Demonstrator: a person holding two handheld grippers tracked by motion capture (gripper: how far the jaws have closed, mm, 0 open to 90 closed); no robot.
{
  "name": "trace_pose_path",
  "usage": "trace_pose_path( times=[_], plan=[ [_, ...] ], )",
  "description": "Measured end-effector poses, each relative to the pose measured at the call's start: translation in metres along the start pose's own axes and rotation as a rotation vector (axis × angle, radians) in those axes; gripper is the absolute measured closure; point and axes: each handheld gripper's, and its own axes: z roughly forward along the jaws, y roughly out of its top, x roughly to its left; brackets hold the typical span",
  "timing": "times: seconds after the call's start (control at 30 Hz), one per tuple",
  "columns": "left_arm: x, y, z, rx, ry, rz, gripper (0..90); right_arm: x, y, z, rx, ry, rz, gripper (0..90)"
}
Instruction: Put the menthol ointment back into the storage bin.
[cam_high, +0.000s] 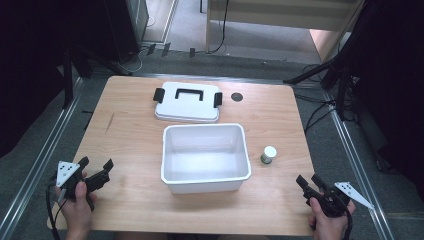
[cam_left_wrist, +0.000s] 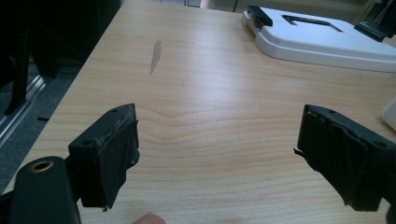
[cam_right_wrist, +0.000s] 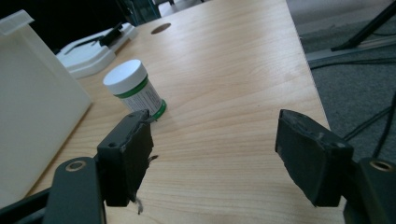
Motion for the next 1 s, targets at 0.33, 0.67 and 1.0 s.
trace_pose_path(
  times=[0.33,0.67,1.0],
  plan=[
    [-0.001,0.0,0.001,0.013,0.0,0.018,13.5,0.015,0.023,0.01,0.193,-0.016,-0.104,30.2],
    [-0.005,0.001,0.003,0.027,0.006,0.047,13.6,0.065,0.073,0.026,0.552,-0.045,-0.333,29.8],
    [-0.006,0.001,0.003,0.029,0.013,0.059,13.5,0.096,0.114,0.059,0.781,-0.048,-0.402,28.3]
  ],
)
